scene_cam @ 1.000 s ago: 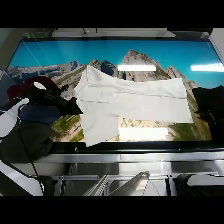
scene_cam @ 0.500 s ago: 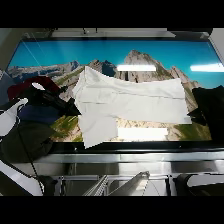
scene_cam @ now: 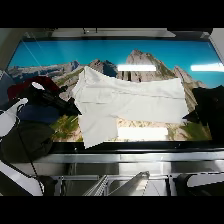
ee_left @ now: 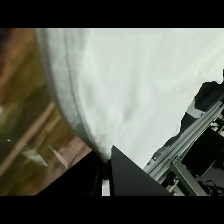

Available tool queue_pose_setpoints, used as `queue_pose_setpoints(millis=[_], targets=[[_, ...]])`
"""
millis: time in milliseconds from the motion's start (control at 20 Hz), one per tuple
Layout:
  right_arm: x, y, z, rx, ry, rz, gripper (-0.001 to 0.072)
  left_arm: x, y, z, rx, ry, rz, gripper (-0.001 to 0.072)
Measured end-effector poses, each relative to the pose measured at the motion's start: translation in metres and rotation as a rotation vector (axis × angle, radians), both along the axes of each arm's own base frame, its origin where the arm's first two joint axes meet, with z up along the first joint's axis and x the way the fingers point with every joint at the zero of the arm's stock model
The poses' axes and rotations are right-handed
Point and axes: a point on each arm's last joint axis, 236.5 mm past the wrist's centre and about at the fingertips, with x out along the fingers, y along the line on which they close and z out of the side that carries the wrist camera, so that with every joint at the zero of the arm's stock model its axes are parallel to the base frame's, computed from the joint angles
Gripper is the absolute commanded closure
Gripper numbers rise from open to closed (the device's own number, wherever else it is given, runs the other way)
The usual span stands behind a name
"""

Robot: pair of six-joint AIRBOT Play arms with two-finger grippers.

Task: Fold the shirts.

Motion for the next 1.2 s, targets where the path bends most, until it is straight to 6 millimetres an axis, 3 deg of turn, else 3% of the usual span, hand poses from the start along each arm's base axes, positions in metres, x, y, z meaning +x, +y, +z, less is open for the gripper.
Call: queue_pose_setpoints(millis=[150, 250, 300, 400, 550, 600, 700, 800, 900, 1000, 1100, 1200], targets=[[0.028, 0.016, 0.044, 0.119, -0.138, -0.043, 0.0696, 0.013, -0.014, 0.038, -0.110, -0.039, -0.017, 0.0686], [0.048, 0.021, 0.091, 0.168, -0.277, -0.060, 0.0696, 0.028, -0.026, 0.087, -0.219, -0.118, -0.027, 0.0686], [0.057, 0.021, 0.125, 0.182, -0.372, -0.065, 0.0696, 0.036, -0.033, 0.120, -0.278, -0.182, -0.031, 0.0686], [0.070, 0.018, 0.200, 0.177, -0.577, -0.086, 0.0696, 0.047, -0.041, 0.201, -0.401, -0.348, -0.041, 0.0686], [0.066, 0.008, 0.348, 0.171, -0.980, -0.181, 0.0696, 0.037, -0.039, 0.347, -0.592, -0.674, -0.054, 0.0686], [0.053, 0.003, 0.404, 0.159, -1.137, -0.233, 0.0696, 0.023, -0.034, 0.400, -0.652, -0.812, -0.063, 0.0686], [0.015, 0.001, 0.492, 0.102, -1.387, -0.323, 0.0696, -0.017, -0.024, 0.491, -0.720, -1.083, -0.079, 0.0686], [-0.026, 0.012, 0.555, 0.045, -1.570, -0.383, 0.0696, -0.064, -0.015, 0.558, -0.713, -1.326, -0.096, 0.0685], [-0.059, 0.031, 0.598, 0.046, -1.707, -0.410, 0.0695, -0.109, -0.010, 0.601, -0.660, -1.514, -0.104, 0.0684], [-0.083, 0.042, 0.625, 0.083, -1.801, -0.430, 0.0696, -0.138, -0.004, 0.620, -0.567, -1.635, -0.073, 0.0683], [-0.094, 0.045, 0.637, 0.102, -1.843, -0.448, 0.0696, -0.146, 0.007, 0.624, -0.465, -1.694, 0.008, 0.0681], [-0.092, 0.046, 0.636, 0.072, -1.838, -0.448, 0.0696, -0.141, 0.024, 0.617, -0.387, -1.701, 0.102, 0.0681]])
